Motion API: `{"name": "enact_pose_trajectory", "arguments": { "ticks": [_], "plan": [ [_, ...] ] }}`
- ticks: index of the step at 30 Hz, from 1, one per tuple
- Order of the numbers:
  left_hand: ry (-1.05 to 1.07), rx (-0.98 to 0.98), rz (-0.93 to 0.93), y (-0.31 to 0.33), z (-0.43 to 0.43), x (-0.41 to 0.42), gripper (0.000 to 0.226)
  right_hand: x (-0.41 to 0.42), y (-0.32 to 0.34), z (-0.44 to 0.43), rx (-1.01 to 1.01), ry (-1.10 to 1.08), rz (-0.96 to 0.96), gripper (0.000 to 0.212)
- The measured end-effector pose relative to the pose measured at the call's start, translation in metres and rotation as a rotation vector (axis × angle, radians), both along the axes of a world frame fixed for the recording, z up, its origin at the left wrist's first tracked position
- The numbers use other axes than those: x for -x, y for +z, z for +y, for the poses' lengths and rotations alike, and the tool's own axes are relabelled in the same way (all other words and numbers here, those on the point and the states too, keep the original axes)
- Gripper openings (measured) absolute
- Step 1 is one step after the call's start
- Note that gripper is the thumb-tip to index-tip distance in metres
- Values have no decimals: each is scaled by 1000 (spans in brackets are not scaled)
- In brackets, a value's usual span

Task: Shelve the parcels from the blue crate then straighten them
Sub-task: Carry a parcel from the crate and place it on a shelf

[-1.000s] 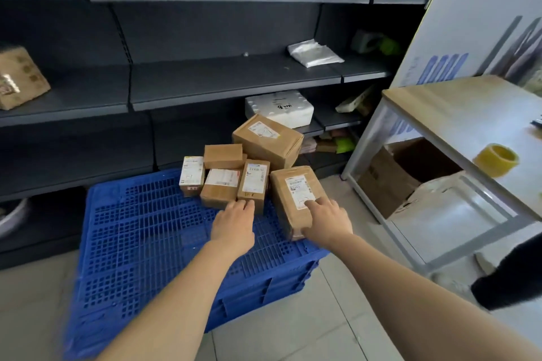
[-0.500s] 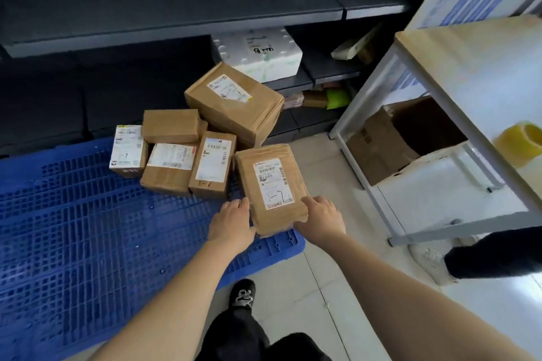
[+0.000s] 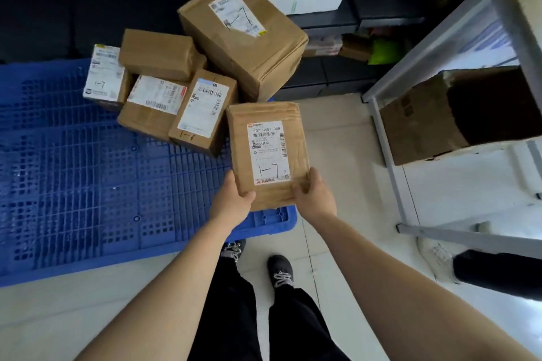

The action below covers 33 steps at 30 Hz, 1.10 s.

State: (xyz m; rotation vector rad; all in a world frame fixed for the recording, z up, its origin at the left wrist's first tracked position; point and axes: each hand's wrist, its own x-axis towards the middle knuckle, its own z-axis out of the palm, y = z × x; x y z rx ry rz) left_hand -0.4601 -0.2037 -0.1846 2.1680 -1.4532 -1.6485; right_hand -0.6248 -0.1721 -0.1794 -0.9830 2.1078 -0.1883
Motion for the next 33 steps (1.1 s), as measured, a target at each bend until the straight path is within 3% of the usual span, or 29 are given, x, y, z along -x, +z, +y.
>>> {"name": "enact_pose_trajectory", "arguments": {
  "ticks": [8, 15, 23, 33],
  "plan": [
    [214, 154, 115, 49, 50, 1, 58, 11, 39, 31, 273, 49, -85, 49],
    [512, 402, 223, 117, 106, -39, 57, -26, 116, 44, 500, 213, -228, 54],
    [928, 715, 226, 184, 186, -113, 54, -130, 186, 65, 673, 518, -434, 52],
    [1336, 916, 41, 243, 312, -251, 55, -317, 234, 149, 660, 811, -671, 52]
  ]
}}
